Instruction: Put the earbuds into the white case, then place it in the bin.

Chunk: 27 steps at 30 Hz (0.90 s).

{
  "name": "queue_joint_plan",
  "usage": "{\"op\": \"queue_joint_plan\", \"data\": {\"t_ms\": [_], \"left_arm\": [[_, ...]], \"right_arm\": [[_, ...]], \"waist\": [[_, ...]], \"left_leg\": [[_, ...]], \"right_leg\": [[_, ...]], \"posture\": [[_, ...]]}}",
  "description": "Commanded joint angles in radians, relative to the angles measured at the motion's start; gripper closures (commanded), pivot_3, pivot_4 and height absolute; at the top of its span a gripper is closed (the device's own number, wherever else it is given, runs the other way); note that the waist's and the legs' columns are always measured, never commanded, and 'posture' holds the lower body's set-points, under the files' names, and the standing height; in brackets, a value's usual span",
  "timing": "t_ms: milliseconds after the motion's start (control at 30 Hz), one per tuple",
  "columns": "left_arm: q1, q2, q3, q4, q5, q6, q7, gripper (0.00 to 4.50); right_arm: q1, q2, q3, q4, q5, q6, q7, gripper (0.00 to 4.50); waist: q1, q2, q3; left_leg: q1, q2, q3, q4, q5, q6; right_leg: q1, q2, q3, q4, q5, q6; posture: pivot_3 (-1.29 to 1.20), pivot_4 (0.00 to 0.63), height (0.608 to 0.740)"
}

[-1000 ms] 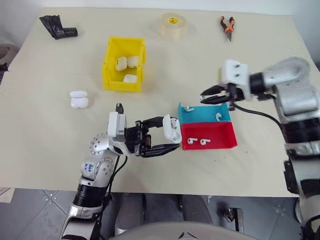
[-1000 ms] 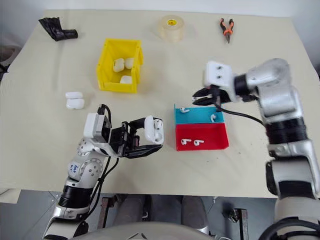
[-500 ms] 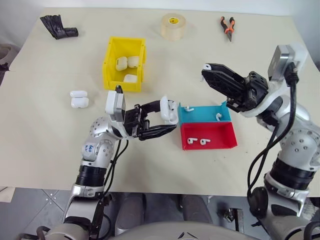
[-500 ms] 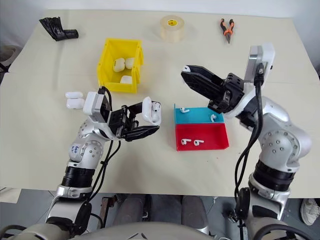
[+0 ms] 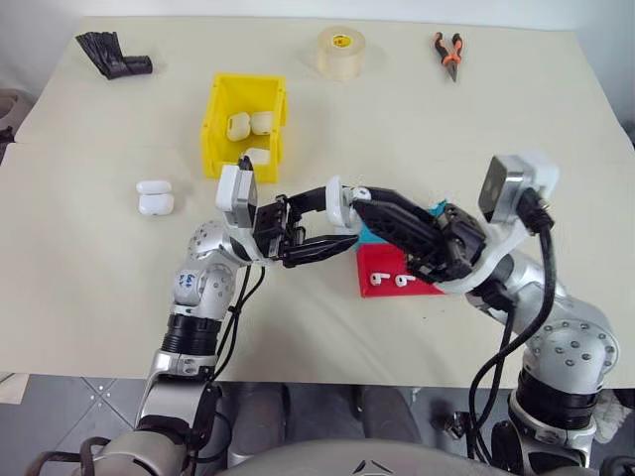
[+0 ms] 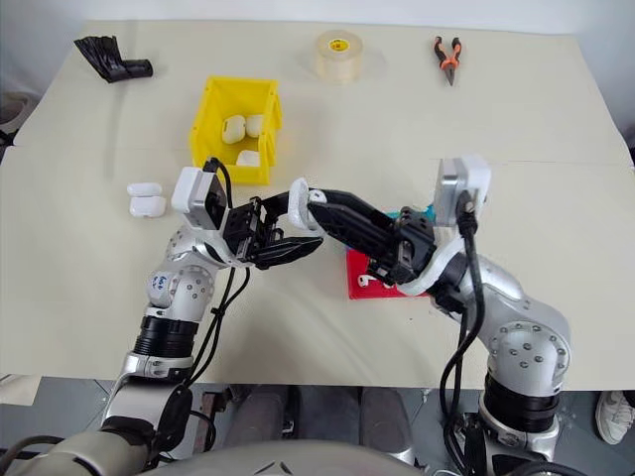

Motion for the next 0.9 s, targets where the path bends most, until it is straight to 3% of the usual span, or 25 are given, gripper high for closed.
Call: {"op": "queue_joint_plan", "data": {"t_ms": [33, 467, 700, 900], "left_arm": [[-0.011, -0.007, 0.006, -0.03, -0.017, 0.005, 0.001, 1.7], [-0.002, 0.004, -0.003, -0.054, -0.008, 0.01, -0.04, 1.7], [0.0, -0.008, -0.009, -0.047, 0.014, -0.02, -0.069, 1.7], [0.013, -0.01, -0.018, -0.046, 0.025, -0.029, -0.085, 1.7]], "right_arm": [[0.016, -0.022, 0.031, -0.033, -0.025, -0.05, 0.029, 3.96], [0.105, -0.154, 0.145, 0.001, -0.234, -0.182, 0.188, 3.96], [0.123, -0.2, 0.129, 0.011, -0.246, -0.2, 0.171, 3.96], [0.096, -0.264, 0.081, 0.005, -0.197, -0.187, 0.198, 2.21]], "waist": [[0.0, 0.0, 0.0], [0.001, 0.0, 0.0], [0.002, 0.0, 0.0], [0.003, 0.0, 0.0]], "left_leg": [[0.0, 0.0, 0.0, 0.0, 0.0, 0.0], [0.0, 0.0, 0.0, 0.0, 0.0, 0.0], [0.0, 0.0, 0.0, 0.0, 0.0, 0.0], [0.0, 0.0, 0.0, 0.0, 0.0, 0.0]], "right_leg": [[0.0, 0.0, 0.0, 0.0, 0.0, 0.0], [0.0, 0.0, 0.0, 0.0, 0.0, 0.0], [0.0, 0.0, 0.0, -0.001, 0.0, 0.0], [0.001, 0.0, 0.0, -0.001, 0.0, 0.0]], "posture": [[0.0, 0.15, 0.74], [0.0, 0.15, 0.74], [0.0, 0.15, 0.74], [0.0, 0.15, 0.74]]}}
